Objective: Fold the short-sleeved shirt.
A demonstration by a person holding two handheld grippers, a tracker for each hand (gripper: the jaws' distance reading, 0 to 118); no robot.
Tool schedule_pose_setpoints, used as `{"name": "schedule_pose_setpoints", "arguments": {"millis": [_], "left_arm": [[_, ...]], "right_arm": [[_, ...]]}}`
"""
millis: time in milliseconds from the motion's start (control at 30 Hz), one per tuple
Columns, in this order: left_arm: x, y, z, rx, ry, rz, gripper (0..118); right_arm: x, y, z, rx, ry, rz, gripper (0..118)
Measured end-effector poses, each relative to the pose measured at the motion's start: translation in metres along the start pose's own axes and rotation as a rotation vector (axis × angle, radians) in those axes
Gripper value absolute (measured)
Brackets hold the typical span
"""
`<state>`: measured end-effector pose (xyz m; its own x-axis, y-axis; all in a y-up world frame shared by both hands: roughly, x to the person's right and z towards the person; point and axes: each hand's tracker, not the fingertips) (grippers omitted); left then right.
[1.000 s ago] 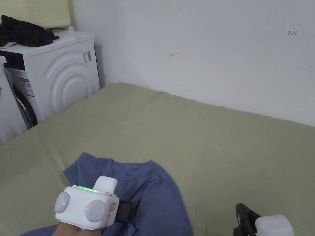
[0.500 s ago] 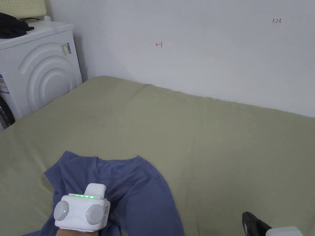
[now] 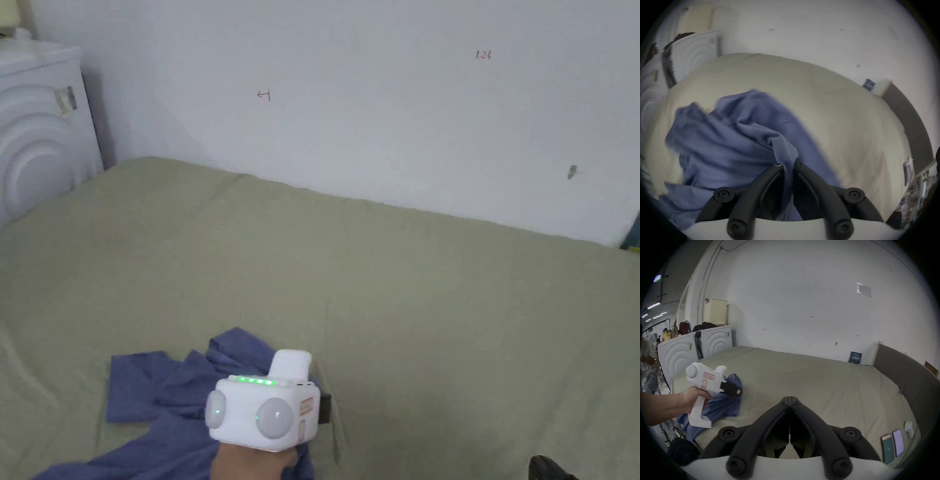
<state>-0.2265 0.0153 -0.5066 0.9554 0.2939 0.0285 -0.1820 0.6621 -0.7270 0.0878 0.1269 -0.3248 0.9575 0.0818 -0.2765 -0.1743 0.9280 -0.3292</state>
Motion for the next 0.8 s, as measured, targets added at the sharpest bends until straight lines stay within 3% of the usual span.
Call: {"name": "schedule_pose_setpoints", "arguments": {"millis": [300, 433, 600, 667, 700, 733, 767, 800], "left_arm": [[0.259, 0.017, -0.041, 0.001, -0.417, -0.222, 7], [0.308, -0.004, -0.069, -0.091, -0.359, -0.335, 7], [0.306, -0.035, -0.121, -0.243, -0.298, -0.293, 9], [0.306, -0.042, -0.126, -0.253, -0.302, -0.305, 65], [0.309, -0.044, -0.124, -0.248, -0.252, -0.331, 77], [0.311, -0.044, -0.119, -0.232, -0.212, -0.361, 77], [0.312, -0.043, -0.112, -0.222, -0.215, -0.372, 111], [0.307, -0.04, -0.085, -0.134, -0.255, -0.376, 118]], "right_arm": [[0.098, -0.006, 0.038, -0.002, -0.202, -0.035, 0], [0.128, -0.013, 0.038, -0.012, -0.245, -0.057, 0], [0.145, -0.026, 0.031, -0.021, -0.264, -0.091, 0], [0.147, -0.028, 0.031, -0.011, -0.263, -0.105, 0], [0.147, -0.027, 0.031, -0.01, -0.264, -0.107, 0], [0.147, -0.027, 0.031, -0.01, -0.262, -0.106, 0], [0.146, -0.027, 0.031, -0.011, -0.256, -0.103, 0], [0.145, -0.026, 0.033, -0.012, -0.253, -0.096, 0]]}}
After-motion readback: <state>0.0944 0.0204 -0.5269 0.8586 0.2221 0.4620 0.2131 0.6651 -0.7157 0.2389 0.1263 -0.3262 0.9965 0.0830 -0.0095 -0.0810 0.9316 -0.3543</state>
